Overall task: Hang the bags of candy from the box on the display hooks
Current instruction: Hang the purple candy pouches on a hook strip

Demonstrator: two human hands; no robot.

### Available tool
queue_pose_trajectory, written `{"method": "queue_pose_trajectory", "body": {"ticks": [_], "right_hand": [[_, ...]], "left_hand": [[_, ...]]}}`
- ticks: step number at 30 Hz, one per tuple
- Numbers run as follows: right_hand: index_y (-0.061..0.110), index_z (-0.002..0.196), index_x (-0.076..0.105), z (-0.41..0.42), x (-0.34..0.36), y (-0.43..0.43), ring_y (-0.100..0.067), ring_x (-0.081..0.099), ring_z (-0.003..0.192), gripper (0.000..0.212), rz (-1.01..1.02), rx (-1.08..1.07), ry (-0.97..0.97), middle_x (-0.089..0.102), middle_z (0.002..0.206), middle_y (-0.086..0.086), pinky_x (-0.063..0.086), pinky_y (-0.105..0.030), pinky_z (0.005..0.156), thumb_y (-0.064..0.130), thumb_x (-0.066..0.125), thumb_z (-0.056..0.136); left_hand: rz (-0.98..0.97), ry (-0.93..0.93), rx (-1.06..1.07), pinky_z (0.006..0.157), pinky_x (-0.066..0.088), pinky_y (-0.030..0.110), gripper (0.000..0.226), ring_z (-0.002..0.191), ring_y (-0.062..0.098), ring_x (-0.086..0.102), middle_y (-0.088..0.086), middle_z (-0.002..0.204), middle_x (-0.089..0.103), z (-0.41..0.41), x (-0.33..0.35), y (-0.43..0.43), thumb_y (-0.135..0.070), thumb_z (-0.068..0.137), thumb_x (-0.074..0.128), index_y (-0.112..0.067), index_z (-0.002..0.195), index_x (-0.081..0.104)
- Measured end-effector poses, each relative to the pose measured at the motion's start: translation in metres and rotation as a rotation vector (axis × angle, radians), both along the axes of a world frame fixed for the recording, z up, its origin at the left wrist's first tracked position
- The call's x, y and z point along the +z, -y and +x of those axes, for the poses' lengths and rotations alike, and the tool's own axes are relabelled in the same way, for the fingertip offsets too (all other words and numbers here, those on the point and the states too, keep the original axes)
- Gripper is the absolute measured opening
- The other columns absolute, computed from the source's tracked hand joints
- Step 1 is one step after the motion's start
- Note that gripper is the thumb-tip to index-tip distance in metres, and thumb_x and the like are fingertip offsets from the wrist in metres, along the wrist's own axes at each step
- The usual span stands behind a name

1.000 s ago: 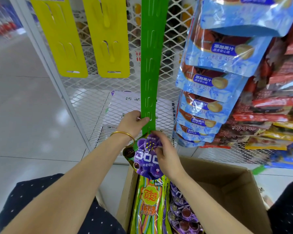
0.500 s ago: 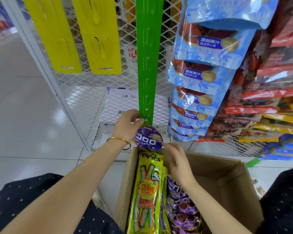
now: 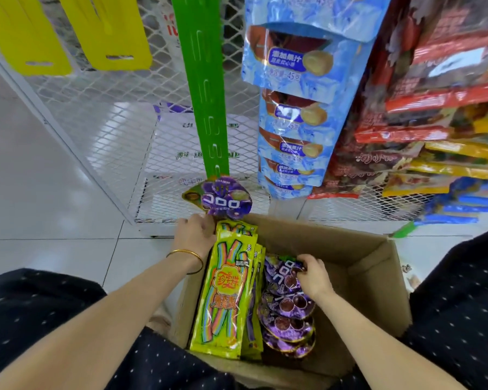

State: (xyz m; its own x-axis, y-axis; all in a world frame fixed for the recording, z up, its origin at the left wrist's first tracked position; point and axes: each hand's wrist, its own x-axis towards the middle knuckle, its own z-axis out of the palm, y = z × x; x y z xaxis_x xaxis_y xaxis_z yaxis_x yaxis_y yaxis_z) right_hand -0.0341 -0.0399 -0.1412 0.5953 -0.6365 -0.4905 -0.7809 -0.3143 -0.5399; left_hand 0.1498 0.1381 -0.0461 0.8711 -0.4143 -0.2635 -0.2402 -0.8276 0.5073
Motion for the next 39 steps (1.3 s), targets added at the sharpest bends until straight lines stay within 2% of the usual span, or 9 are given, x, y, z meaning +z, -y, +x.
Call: {"method": "queue_pose_trajectory", "body": {"ticks": [6, 10, 13, 15, 18, 23, 28, 32, 39], "right_hand": [[0.015, 0.132, 0.046, 0.006, -0.01, -0.005, -0.034, 0.051, 0.112, 0.046, 0.045, 0.069, -0.065, 0.044, 0.126, -0.017, 0.04, -0.034, 0.1, 0.007, 0.052, 0.087], [0.018, 0.126, 0.054, 0.022, 0.009, -0.023, -0.023, 0.056, 0.102, 0.04, -0.029, 0.145, 0.236, 0.048, 0.123, -0.007, 0.044, -0.033, 0.094, 0.004, 0.052, 0.088], [0.019, 0.129, 0.052, 0.047, 0.041, -0.04, -0.016, 0.049, 0.113, 0.046, -0.152, 0.344, 0.507, 0.047, 0.125, -0.002, 0.043, -0.029, 0.097, 0.003, 0.054, 0.086], [0.022, 0.135, 0.047, 0.068, 0.063, -0.051, -0.013, 0.042, 0.12, 0.051, -0.191, 0.472, 0.575, 0.044, 0.13, -0.001, 0.036, -0.025, 0.099, 0.006, 0.055, 0.087], [0.021, 0.139, 0.041, 0.097, 0.081, -0.062, -0.016, 0.041, 0.123, 0.055, -0.13, 0.543, 0.57, 0.041, 0.134, -0.003, 0.035, -0.027, 0.1, 0.006, 0.053, 0.088], [0.016, 0.141, 0.036, 0.115, 0.087, -0.07, -0.025, 0.05, 0.115, 0.058, -0.142, 0.625, 0.494, 0.04, 0.13, -0.007, 0.043, -0.04, 0.095, -0.002, 0.048, 0.087], [0.015, 0.144, 0.031, 0.116, 0.087, -0.084, -0.025, 0.053, 0.109, 0.059, -0.178, 0.647, 0.489, 0.039, 0.128, -0.008, 0.045, -0.041, 0.092, -0.001, 0.043, 0.088], [0.016, 0.146, 0.025, 0.119, 0.085, -0.095, -0.024, 0.055, 0.105, 0.059, -0.185, 0.631, 0.463, 0.037, 0.131, -0.006, 0.047, -0.039, 0.091, 0.001, 0.041, 0.091], [0.013, 0.139, 0.04, 0.103, 0.082, -0.088, -0.017, 0.052, 0.109, 0.052, -0.127, 0.582, 0.523, 0.041, 0.129, -0.005, 0.044, -0.033, 0.096, -0.004, 0.041, 0.089]], "left_hand": [[0.108, 0.003, 0.023, 0.081, 0.041, 0.037, 0.028, 0.104, 0.036, 0.052, 0.017, 0.12, 0.047, 0.004, -0.022, -0.01, -0.009, 0.085, 0.056, -0.008, 0.111, 0.048], [0.091, 0.01, -0.016, 0.071, 0.041, 0.034, 0.038, 0.097, 0.034, 0.058, 0.015, 0.113, 0.058, 0.011, -0.027, -0.013, -0.016, 0.087, 0.053, -0.015, 0.124, 0.042], [0.106, 0.009, -0.065, 0.072, 0.049, 0.038, 0.049, 0.095, 0.033, 0.061, 0.016, 0.109, 0.063, 0.014, -0.027, -0.012, -0.012, 0.084, 0.052, -0.022, 0.131, 0.04], [0.128, 0.032, -0.089, 0.074, 0.048, 0.038, 0.051, 0.101, 0.031, 0.061, 0.011, 0.118, 0.06, 0.014, -0.027, -0.014, -0.013, 0.084, 0.051, -0.026, 0.132, 0.039], [0.148, 0.045, -0.116, 0.076, 0.046, 0.037, 0.052, 0.105, 0.031, 0.059, 0.008, 0.122, 0.057, 0.011, -0.025, -0.021, -0.011, 0.083, 0.05, -0.025, 0.132, 0.039], [0.206, 0.025, -0.141, 0.072, 0.045, 0.037, 0.044, 0.093, 0.035, 0.061, 0.014, 0.102, 0.063, 0.003, -0.021, -0.037, -0.012, 0.085, 0.05, -0.019, 0.126, 0.036], [0.254, -0.02, -0.168, 0.071, 0.047, 0.038, 0.049, 0.091, 0.037, 0.06, 0.019, 0.098, 0.062, -0.008, -0.014, -0.054, -0.001, 0.08, 0.05, -0.011, 0.125, 0.033], [0.241, -0.063, -0.15, 0.072, 0.048, 0.038, 0.05, 0.093, 0.037, 0.06, 0.018, 0.1, 0.061, -0.017, -0.01, -0.067, 0.0, 0.08, 0.05, -0.014, 0.125, 0.032], [0.24, -0.098, -0.106, 0.078, 0.048, 0.042, 0.046, 0.096, 0.037, 0.058, 0.017, 0.108, 0.057, -0.023, -0.014, -0.078, -0.009, 0.082, 0.052, -0.014, 0.125, 0.034]]}}
